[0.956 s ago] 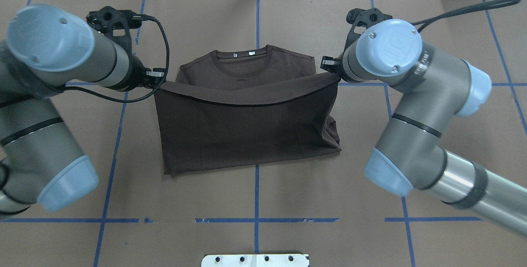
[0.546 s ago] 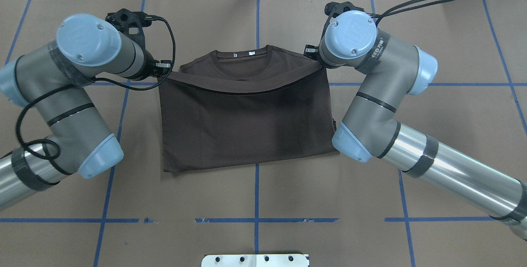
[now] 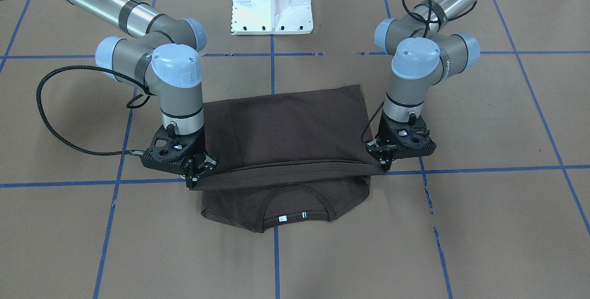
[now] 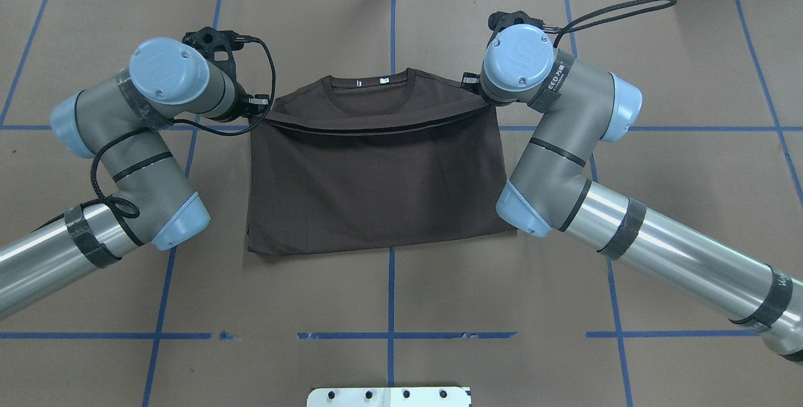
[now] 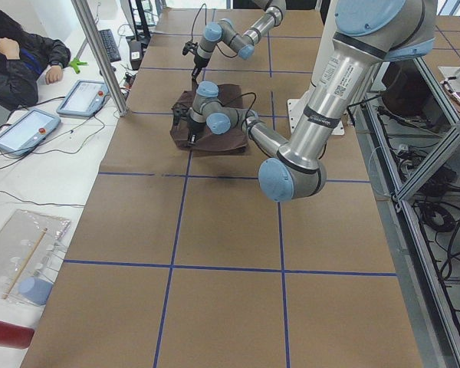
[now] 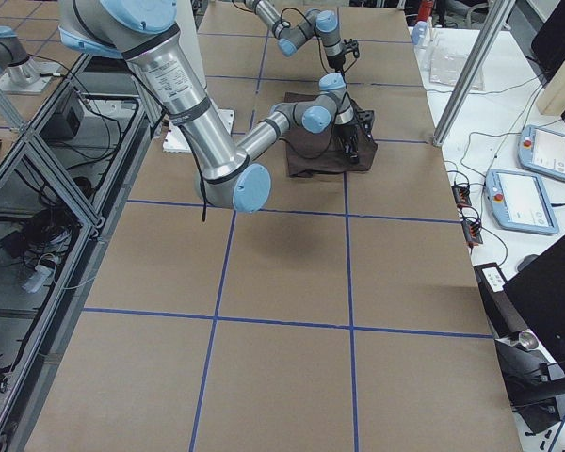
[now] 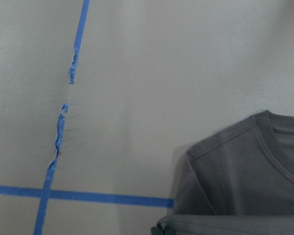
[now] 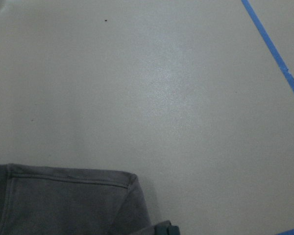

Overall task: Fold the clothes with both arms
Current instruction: 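Lift the hem with both grippers and fold it toward the collar, then release the hem and draw the left gripper back toward the robot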

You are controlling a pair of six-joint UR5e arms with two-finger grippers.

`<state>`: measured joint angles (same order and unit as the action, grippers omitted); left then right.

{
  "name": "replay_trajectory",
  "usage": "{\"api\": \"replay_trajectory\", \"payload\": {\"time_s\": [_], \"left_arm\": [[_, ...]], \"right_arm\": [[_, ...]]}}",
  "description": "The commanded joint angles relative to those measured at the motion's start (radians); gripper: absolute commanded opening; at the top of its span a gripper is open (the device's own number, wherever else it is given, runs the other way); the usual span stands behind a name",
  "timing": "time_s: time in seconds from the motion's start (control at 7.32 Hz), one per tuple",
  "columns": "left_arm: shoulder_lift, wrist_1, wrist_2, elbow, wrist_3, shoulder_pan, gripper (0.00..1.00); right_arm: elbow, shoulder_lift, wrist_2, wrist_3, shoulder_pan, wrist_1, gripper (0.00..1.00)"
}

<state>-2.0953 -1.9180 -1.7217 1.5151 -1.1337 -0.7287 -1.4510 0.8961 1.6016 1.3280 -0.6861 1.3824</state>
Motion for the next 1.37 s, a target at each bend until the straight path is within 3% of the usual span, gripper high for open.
{"api": "replay_trajectory", "payload": {"time_s": [0.0, 0.41, 0.55, 0.68, 1.09, 1.23], "left_arm": [[-0.003, -0.018, -0.001, -0.021, -0.001, 0.0, 0.0], [-0.005, -0.018, -0.001, -0.018, -0.001, 0.0, 0.0], [-0.005, -0.018, -0.002, -0.012, 0.002, 0.0, 0.35], [-0.005, -0.018, -0.002, -0.006, 0.003, 0.0, 0.99], [0.088, -0.015, -0.007, 0.192, 0.035, 0.021, 1.0], [0.147, -0.015, 0.0, 0.259, 0.013, 0.079, 1.0]], "right_arm": [[0.011, 0.007, -0.002, -0.003, 0.0, -0.016, 0.0], [0.012, 0.01, -0.002, -0.004, -0.001, -0.014, 0.0], [0.014, 0.01, -0.002, -0.006, 0.002, -0.014, 0.52], [0.021, 0.0, -0.064, -0.003, 0.028, -0.014, 1.0], [-0.026, 0.009, -0.072, -0.136, 0.019, -0.025, 1.0], [-0.038, 0.01, -0.068, -0.136, 0.019, -0.026, 1.0]]}}
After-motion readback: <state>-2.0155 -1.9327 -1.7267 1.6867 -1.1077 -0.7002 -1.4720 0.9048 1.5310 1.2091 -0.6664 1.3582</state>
